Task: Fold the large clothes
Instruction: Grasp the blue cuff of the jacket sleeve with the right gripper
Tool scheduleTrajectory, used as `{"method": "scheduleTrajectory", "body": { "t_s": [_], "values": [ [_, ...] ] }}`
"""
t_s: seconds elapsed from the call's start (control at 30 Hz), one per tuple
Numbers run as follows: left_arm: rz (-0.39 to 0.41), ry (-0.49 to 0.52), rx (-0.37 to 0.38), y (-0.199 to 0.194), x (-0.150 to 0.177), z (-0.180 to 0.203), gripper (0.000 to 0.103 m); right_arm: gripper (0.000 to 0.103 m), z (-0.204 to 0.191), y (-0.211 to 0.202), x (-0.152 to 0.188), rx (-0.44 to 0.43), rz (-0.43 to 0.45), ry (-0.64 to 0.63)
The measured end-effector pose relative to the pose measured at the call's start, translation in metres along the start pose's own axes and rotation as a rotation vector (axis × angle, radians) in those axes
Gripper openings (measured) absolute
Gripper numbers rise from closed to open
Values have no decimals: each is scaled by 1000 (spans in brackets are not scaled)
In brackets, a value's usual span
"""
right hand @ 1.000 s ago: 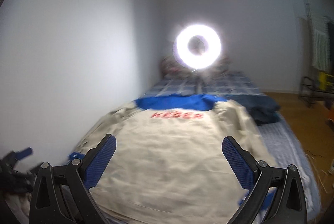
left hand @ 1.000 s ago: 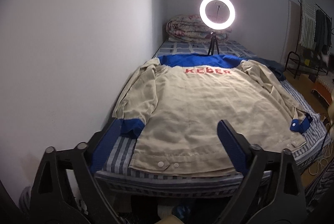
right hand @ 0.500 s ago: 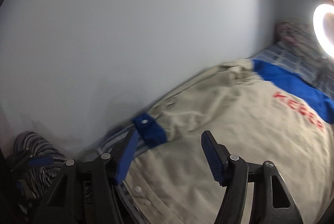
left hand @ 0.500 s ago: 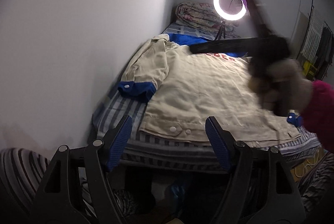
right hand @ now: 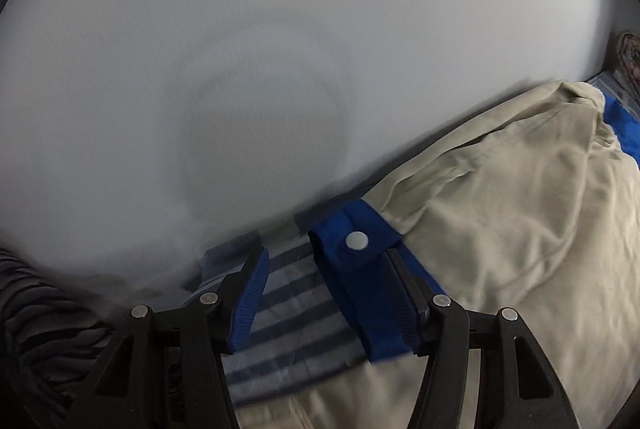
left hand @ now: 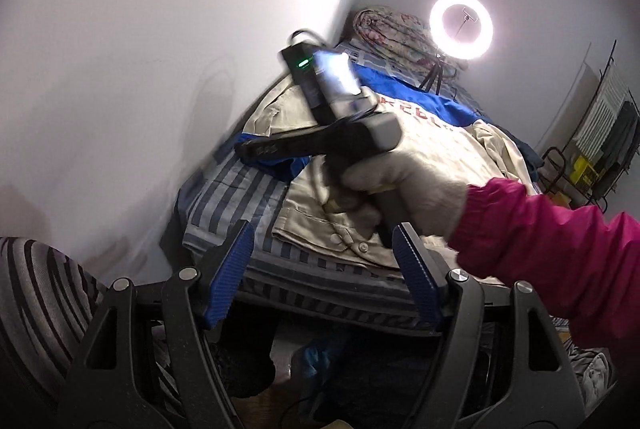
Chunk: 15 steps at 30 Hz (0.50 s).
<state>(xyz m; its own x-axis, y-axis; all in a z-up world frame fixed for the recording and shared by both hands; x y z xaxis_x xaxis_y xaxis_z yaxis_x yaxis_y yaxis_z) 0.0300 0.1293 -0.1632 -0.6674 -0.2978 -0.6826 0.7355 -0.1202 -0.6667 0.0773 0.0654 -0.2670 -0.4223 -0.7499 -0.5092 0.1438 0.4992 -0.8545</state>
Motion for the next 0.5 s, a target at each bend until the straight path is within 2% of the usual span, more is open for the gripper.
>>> {"method": "scheduleTrajectory", "body": {
  "t_s": [0.13, 0.23, 0.3, 0.33, 0.4, 0.5],
  "values": [
    [4, 0, -2, -2, 1, 0, 74, 60, 1, 25, 6, 120, -33, -47],
    [6, 1, 4, -5, 1, 2, 74, 45, 6, 30, 9, 189, -40, -40],
    [8, 1, 7, -5, 1, 2, 74, 25, 11, 29, 9, 212, -38, -18],
    [8, 3, 8, -6, 1, 2, 74, 22, 17, 25, 9, 202, -36, 16],
    [10, 8, 9, -7, 1, 3, 74, 16, 26, 17, 9, 123, -17, 103],
    [18, 12, 8, -9, 2, 2, 74, 15, 39, -6, 5, 21, 51, 240]
  ]
}}
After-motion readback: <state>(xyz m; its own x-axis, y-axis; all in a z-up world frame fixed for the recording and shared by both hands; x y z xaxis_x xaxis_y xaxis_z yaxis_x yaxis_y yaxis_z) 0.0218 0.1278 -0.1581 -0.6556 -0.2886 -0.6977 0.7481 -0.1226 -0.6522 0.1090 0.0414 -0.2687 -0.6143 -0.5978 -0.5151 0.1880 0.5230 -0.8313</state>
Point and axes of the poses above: each gripper's, at about its wrist camera, not at the fingertips, and y roughly the way its jaws point, z to its right, x to its underside, the point moved 10 cm from there along y, roughly the way its jaws point, and after that the axes turned 4 degrees about -z, right-handed, at the moved point
